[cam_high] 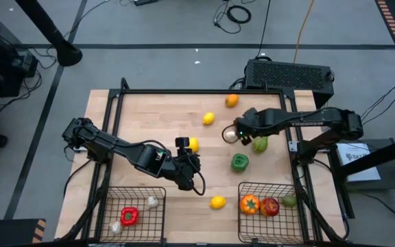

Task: Sort produce into baskets
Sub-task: Put the red apple into the right black wire basket

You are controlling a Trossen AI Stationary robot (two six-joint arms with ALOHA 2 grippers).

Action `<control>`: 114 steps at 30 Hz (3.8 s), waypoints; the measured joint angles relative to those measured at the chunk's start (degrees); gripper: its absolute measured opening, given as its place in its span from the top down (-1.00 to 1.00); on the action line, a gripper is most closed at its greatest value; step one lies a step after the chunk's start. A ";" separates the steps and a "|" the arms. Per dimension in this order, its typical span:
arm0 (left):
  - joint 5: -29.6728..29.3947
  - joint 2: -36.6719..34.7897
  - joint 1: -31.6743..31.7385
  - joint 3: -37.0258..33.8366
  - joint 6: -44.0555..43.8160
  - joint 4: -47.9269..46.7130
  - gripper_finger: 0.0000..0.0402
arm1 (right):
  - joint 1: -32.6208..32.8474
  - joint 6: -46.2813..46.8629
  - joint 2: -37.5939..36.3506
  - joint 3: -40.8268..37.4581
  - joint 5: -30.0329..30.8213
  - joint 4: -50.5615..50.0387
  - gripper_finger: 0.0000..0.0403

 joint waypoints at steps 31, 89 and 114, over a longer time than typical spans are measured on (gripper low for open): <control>0.04 0.00 -1.39 0.00 0.55 0.35 0.17 | -5.55 -27.30 -0.04 -17.06 -1.56 20.52 -0.20; 0.02 -0.04 -1.33 0.59 2.09 1.51 0.17 | -11.41 -17.98 0.27 -17.02 3.64 23.75 -0.20; -4.07 -0.03 1.88 0.59 2.90 1.77 0.17 | -12.07 -16.12 1.93 -17.02 -0.69 30.19 -0.20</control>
